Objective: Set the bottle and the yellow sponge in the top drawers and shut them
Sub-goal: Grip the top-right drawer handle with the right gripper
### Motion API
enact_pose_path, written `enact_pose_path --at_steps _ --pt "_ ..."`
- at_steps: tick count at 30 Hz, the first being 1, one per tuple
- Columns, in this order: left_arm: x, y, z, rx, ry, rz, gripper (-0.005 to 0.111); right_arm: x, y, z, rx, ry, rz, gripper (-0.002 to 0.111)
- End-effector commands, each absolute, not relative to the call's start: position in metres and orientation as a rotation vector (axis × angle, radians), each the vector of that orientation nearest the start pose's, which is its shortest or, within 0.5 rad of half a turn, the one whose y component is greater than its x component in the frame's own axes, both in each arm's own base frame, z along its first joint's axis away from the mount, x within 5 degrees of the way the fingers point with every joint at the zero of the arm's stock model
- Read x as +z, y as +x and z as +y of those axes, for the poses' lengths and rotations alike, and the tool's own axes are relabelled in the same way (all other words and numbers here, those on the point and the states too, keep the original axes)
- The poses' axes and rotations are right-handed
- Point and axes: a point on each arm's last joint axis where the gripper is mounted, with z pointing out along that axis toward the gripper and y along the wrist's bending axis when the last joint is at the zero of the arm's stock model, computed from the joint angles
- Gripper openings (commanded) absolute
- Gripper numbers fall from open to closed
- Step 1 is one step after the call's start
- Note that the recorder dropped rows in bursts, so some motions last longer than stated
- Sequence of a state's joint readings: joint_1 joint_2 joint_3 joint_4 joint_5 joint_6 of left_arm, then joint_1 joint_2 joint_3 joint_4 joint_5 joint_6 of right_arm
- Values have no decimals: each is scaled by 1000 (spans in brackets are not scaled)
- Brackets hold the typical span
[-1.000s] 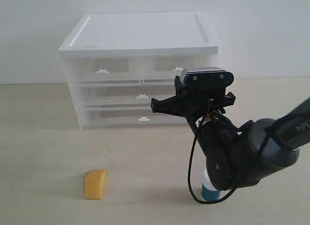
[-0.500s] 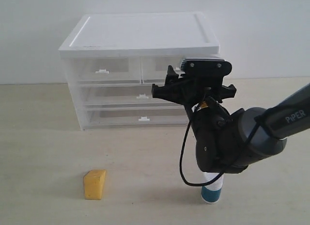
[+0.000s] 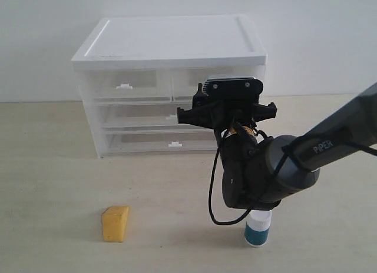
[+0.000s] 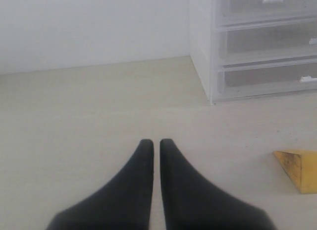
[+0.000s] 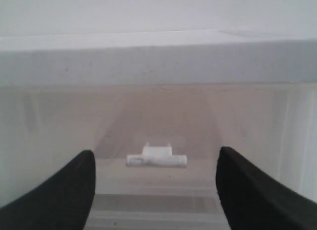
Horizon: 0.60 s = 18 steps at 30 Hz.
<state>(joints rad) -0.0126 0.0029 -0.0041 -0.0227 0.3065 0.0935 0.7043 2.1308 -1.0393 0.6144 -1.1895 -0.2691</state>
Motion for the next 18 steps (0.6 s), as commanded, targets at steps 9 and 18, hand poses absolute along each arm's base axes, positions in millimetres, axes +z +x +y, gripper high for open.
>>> enact_pose_path --at_steps 9,18 --pt "186 54 -1 39 78 1779 4 144 369 226 143 -34 1461 50" --pt "186 54 -1 39 78 1779 4 145 369 227 176 -30 1462 -1"
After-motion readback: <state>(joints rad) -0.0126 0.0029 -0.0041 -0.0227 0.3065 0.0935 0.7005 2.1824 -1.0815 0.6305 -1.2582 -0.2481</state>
